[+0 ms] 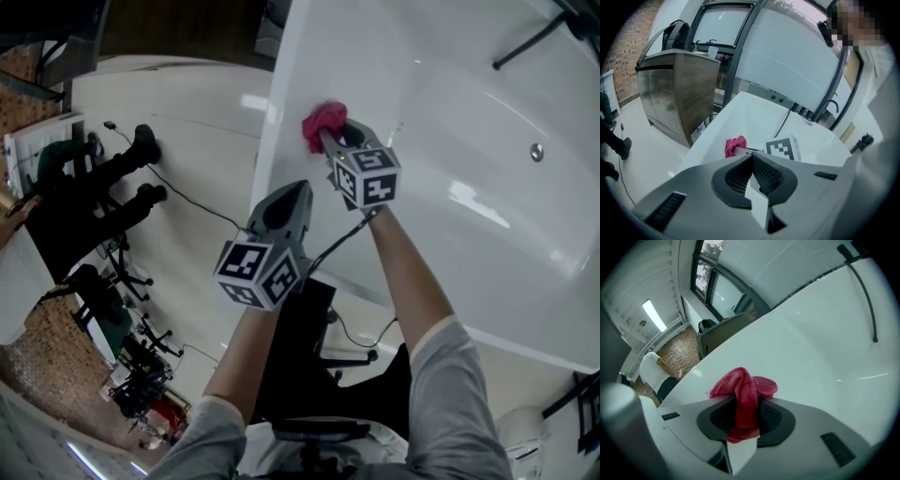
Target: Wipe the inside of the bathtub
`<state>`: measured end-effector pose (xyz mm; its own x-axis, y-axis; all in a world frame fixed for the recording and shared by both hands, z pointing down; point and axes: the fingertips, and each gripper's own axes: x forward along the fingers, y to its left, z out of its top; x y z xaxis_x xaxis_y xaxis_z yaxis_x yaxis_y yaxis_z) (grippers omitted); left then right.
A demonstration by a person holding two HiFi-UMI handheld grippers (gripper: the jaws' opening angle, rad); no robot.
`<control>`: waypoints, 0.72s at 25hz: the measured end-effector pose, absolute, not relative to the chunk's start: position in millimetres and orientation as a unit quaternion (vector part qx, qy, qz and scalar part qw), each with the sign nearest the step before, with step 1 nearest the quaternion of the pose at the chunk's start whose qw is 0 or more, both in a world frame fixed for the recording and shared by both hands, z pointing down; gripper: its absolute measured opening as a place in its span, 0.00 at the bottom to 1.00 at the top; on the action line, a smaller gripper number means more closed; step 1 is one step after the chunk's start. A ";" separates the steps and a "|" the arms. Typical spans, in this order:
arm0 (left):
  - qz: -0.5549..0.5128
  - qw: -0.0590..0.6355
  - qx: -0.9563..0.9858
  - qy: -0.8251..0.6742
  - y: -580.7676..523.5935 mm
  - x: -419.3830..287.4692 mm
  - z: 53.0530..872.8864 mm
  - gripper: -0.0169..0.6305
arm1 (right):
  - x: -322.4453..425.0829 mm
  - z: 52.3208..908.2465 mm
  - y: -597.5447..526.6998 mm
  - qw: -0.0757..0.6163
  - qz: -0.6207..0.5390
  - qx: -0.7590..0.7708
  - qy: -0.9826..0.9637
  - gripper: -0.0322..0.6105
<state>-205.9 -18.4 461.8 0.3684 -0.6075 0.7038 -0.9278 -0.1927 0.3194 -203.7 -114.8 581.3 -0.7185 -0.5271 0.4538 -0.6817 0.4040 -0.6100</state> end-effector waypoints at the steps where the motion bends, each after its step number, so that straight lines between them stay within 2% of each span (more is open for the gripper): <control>1: 0.217 0.366 0.742 -0.518 -21.5 -205.4 462.3 0.04 | -198.6 586.8 -126.3 0.093 0.412 0.372 -0.826 0.21; 9: 0.215 0.357 0.749 -0.516 -35.0 -206.2 465.2 0.04 | -165.6 606.7 -196.3 0.071 0.425 0.415 -0.801 0.22; 18: 0.216 0.362 0.755 -0.502 -36.6 -193.3 480.5 0.04 | -189.2 634.9 -98.3 0.089 0.473 0.350 -0.804 0.21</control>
